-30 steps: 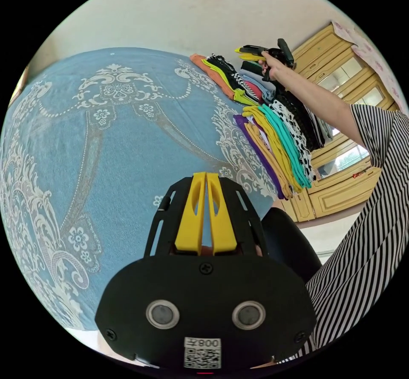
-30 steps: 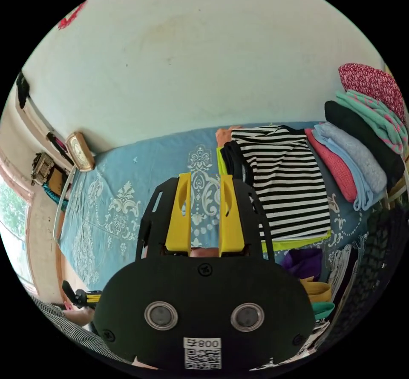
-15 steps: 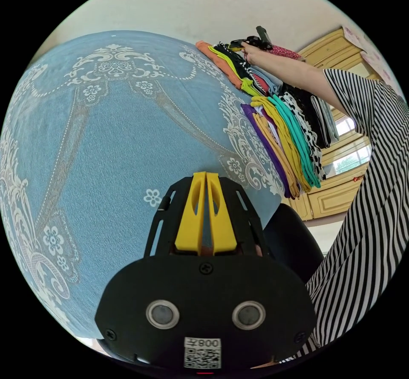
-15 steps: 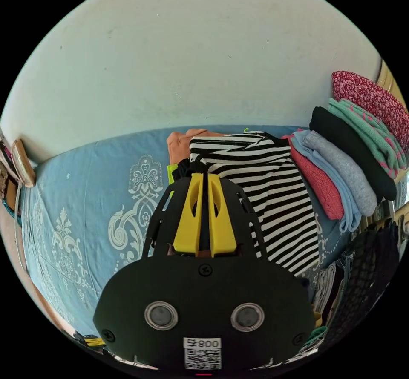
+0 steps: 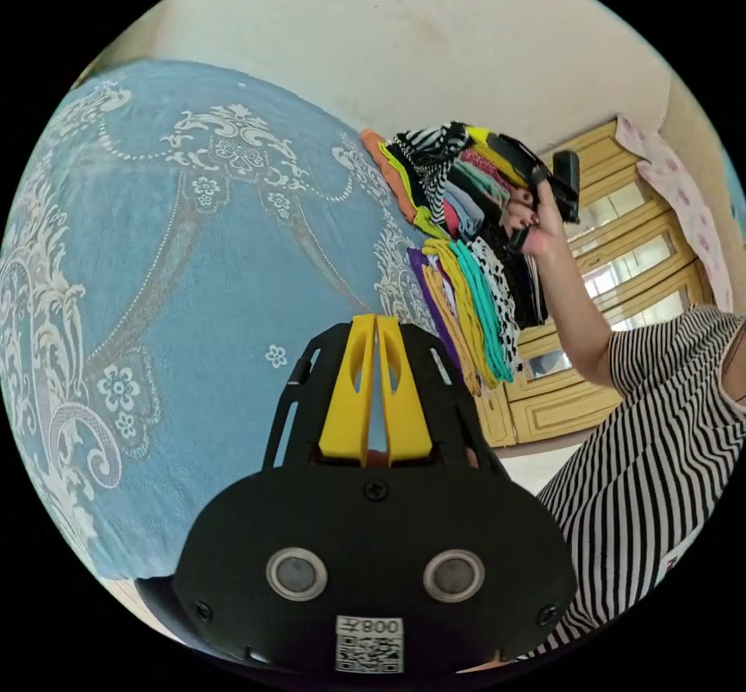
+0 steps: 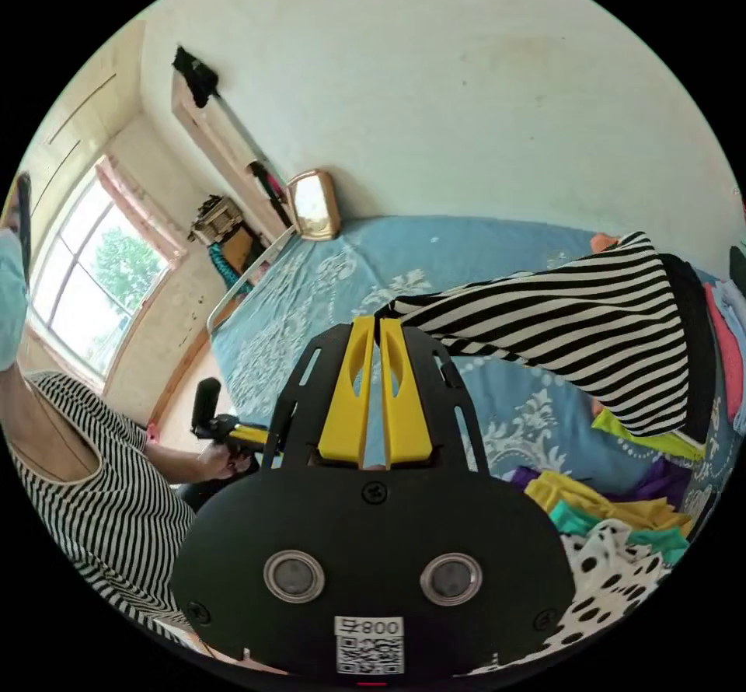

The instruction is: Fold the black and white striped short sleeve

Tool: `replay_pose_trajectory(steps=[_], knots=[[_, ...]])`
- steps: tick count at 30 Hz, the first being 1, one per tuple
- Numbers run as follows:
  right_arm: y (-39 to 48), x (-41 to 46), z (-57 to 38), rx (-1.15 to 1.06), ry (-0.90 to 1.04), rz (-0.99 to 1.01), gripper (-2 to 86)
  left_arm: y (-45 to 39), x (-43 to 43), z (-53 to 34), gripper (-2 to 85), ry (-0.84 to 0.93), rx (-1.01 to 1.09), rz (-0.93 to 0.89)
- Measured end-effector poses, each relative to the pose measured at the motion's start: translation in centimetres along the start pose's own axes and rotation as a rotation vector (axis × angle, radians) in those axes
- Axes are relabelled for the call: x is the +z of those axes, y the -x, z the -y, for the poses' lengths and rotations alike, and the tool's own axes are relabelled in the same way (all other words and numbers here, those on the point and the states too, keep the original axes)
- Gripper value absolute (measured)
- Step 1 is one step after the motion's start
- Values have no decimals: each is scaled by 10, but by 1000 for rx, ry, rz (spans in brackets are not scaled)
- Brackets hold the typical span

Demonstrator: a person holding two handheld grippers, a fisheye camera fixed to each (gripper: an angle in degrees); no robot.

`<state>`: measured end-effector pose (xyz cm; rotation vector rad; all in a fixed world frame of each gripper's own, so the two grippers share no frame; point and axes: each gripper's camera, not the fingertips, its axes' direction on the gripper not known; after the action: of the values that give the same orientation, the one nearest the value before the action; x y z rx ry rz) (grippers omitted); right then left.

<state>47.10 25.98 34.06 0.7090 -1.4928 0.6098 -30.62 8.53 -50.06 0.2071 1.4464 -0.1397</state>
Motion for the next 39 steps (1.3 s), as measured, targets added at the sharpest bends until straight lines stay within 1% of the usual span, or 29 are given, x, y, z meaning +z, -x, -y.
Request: replay_pose_trajectory(steps=[2,5,9,11,14,16,19,21,24,28,30,35,37,39], knots=[[63,-7,-34,-41,25,103,5,-6,-34,2,2,-55,-41,-11],[132,-17,-74,-63,67,263,5,-20,-84,-2,2,-111,-82,-28],[201,-36,-121,-63,135,383,6,-50,-136,-15,4,-167,-117,-33],[238,-59,-151,-72,160,445,6,-64,-149,-23,7,-181,-124,-37],[275,-87,-187,-68,204,476,6,-83,-156,-31,16,-167,-134,-43],[291,-105,-209,-51,219,483,6,-90,-150,-32,25,-134,-145,-48],[310,-138,-237,-15,200,485,6,-90,-121,-23,43,-47,-188,-108],[319,-158,-245,2,167,449,6,-87,-86,-8,58,5,-250,-183],[331,-184,-250,20,115,409,6,-82,-46,13,70,32,-357,-259],[345,-205,-245,31,73,392,6,-87,-7,34,78,85,-453,-236],[351,-210,-241,34,69,381,6,-98,9,44,79,85,-488,-280],[367,-212,-228,44,75,383,6,-126,30,58,71,23,-547,-370],[372,-211,-225,51,73,393,6,-140,40,62,59,32,-554,-374],[378,-210,-222,56,70,397,6,-167,48,68,31,63,-512,-357]])
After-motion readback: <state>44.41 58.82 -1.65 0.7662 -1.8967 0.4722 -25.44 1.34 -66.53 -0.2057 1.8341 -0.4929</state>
